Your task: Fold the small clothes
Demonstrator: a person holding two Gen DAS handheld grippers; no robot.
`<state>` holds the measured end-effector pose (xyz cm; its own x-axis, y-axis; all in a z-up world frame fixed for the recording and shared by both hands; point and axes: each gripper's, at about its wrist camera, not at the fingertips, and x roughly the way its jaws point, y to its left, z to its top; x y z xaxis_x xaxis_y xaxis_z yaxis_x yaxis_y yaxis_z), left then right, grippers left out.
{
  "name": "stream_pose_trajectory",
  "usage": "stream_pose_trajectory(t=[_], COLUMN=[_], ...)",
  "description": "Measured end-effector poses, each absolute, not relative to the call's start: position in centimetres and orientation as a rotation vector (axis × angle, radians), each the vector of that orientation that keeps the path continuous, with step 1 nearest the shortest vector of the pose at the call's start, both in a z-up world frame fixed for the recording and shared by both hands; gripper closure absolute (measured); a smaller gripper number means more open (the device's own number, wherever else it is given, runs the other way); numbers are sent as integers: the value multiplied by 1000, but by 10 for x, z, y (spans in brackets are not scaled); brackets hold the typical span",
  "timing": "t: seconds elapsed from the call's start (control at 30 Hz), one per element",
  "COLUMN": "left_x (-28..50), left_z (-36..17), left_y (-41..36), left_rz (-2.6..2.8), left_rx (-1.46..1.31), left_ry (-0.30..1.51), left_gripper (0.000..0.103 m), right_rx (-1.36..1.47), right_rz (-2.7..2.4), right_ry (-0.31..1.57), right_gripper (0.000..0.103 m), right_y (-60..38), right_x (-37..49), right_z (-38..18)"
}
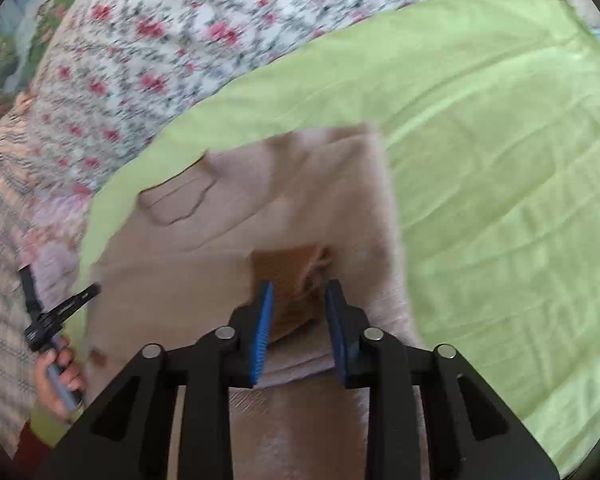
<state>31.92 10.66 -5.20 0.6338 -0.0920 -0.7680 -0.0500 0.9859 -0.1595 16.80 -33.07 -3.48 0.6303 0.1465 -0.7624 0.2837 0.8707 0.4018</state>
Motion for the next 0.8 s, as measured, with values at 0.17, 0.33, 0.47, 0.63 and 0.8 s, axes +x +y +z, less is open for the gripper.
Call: stream_pose_trajectory(t=[0.17, 0.33, 0.47, 0.63, 0.8], left_x=[285, 215, 157, 84, 44], left_z=[-43, -26, -17, -24, -38], left_y=[112, 113, 116, 118, 97], left_rz=[-16, -43, -54, -93, -160], left_rx=[-209, -213, -252, -307, -300], left_ry=[909, 899, 877, 930, 1011], left_gripper=[84, 76, 49, 38, 28], right_rx=[470, 531, 501, 485, 495], right_rz=[-136, -93, -45, 7, 15], right_ry=[947, 894, 849, 850, 848], right_gripper=[74, 64, 46, 43, 42], right_y=[-325, -322, -304, -280, -262], right_x=[174, 140, 95, 41, 8], right_z=[-45, -15, 11, 17, 13])
